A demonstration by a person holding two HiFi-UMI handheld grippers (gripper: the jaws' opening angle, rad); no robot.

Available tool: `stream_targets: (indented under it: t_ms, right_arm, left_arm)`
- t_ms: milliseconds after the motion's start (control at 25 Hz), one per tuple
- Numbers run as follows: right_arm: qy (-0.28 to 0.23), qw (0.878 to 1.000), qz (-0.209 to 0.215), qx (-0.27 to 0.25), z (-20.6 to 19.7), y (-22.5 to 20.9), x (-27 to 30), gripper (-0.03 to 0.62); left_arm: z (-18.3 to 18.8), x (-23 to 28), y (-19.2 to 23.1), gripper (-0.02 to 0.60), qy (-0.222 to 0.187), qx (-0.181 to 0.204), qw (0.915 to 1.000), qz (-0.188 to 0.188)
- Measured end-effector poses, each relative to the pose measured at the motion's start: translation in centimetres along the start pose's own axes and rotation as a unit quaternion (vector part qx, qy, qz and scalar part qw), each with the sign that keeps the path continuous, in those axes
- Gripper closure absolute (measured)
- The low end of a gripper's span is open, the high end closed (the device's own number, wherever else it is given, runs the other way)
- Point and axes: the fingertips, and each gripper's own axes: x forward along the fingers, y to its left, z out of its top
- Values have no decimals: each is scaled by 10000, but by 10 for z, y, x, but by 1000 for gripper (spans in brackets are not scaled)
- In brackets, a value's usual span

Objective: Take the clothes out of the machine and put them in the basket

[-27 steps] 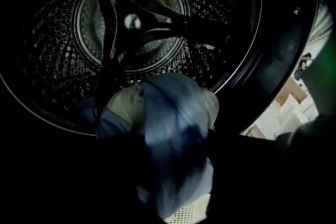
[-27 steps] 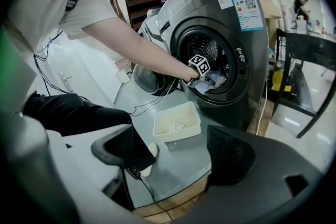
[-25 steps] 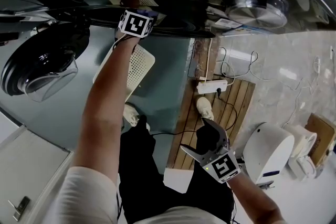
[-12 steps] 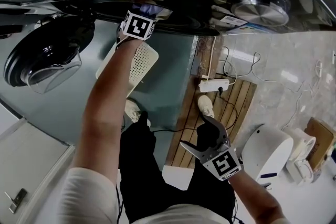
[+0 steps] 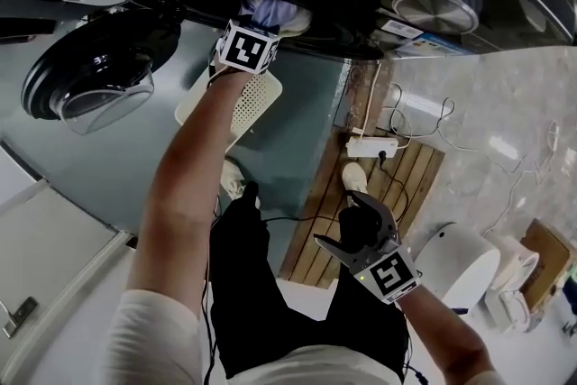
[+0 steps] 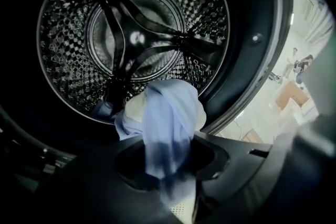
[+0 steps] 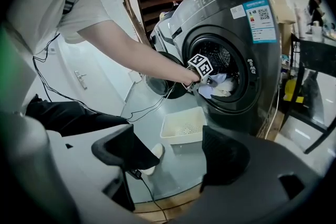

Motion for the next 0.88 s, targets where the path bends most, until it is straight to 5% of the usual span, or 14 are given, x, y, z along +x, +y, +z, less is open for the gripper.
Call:
stream_targets:
  t_ms: [880]
  right_arm:
    - [122, 9961, 717, -495, 0, 13, -41, 244]
  left_arm:
    - [30, -136, -22, 457, -962, -576, 9935, 205]
